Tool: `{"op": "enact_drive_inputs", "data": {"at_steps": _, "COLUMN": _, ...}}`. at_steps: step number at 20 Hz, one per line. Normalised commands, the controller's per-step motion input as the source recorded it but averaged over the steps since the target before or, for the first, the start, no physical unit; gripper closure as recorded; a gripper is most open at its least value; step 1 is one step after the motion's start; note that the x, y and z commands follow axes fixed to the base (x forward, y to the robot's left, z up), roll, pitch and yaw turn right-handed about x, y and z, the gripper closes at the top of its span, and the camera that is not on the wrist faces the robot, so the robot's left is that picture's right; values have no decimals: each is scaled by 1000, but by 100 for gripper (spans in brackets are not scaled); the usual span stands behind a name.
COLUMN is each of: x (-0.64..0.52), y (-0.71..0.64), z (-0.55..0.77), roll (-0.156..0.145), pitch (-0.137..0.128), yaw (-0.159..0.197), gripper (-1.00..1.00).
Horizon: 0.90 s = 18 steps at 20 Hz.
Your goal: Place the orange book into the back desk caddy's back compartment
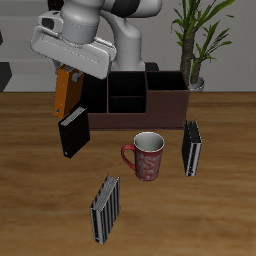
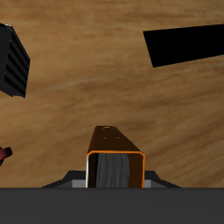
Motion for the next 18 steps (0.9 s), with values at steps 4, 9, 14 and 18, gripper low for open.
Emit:
{"op": "enact_drive_inputs", "data": {"at_steps": 4, "x": -274, "y": 226, "z": 128, "roll": -8, "pitch": 16, "yaw": 97, "gripper": 100}}
{"op": "enact_drive_inputs", "data": {"at_steps": 9, "x": -342, "y": 277, "z": -8, "roll": 34, "pitch": 21, "yaw": 94, "gripper": 100}}
{"op": "enact_drive_inputs", "data": {"at_steps": 14, "x": -374, "y": 221, "z": 89, "roll": 22, "pitch": -17, "yaw": 62, "gripper": 100}}
{"op": "enact_drive_inputs", "data": {"at_steps": 18, "x": -246, "y": 168, "z": 35, "roll": 30, "pitch": 6, "yaw": 40, "gripper": 100}}
